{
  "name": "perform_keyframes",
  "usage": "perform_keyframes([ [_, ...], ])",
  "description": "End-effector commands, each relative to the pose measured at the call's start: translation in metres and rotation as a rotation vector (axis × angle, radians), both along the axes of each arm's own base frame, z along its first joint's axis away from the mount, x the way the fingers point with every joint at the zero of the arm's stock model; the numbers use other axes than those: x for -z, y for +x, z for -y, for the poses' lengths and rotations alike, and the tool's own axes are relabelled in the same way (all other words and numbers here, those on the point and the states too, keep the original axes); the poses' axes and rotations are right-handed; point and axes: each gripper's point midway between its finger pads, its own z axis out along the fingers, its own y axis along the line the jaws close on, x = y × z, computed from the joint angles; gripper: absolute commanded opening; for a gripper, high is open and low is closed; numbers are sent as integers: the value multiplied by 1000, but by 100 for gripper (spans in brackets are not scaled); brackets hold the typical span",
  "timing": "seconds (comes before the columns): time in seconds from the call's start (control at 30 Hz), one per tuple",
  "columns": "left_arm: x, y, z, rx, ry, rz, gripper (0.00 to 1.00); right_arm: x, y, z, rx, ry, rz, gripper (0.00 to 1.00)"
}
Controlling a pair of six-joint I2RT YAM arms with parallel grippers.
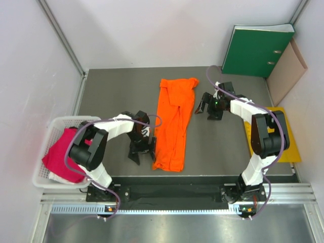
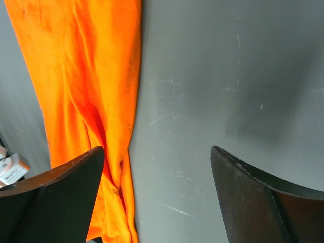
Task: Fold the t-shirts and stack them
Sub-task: Rotate the tshirt 90 degrees
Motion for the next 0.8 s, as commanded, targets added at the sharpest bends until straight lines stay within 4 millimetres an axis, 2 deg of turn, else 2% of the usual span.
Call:
perform_keyframes([
  [0.0, -41, 5, -16, 12, 63, 121, 99, -12, 4, -6, -43, 0, 44, 86],
  [0.07, -61, 16, -22, 7, 88, 220, 99, -10, -1, -5, -44, -1, 38, 86],
  [0.1, -84, 27, -16, 8, 44, 316, 99, -9, -2, -4, -42, -2, 38, 85],
  [0.2, -115, 43, 2, 16, -47, 445, 99, -4, -9, -3, -41, -4, 25, 85],
  [0.27, -122, 45, 17, 33, -104, 462, 99, 1, -13, -3, -42, -4, 16, 86],
  [0.37, -115, 41, 44, 88, -163, 440, 99, 4, -16, -2, -42, -3, 6, 86],
  [0.4, -106, 36, 58, 127, -190, 416, 98, 5, -17, -2, -42, -3, 4, 85],
  [0.47, -89, 26, 72, 175, -185, 366, 92, 4, -17, -2, -40, -3, 5, 85],
  [0.5, -84, 23, 80, 198, -207, 352, 86, 3, -17, -2, -41, -6, 8, 85],
  [0.6, -64, 9, 92, 281, -186, 294, 76, 0, -17, -1, -36, -7, 10, 86],
  [0.77, -49, -5, 111, 417, -134, 307, 75, -5, -18, -1, -31, -7, 18, 86],
])
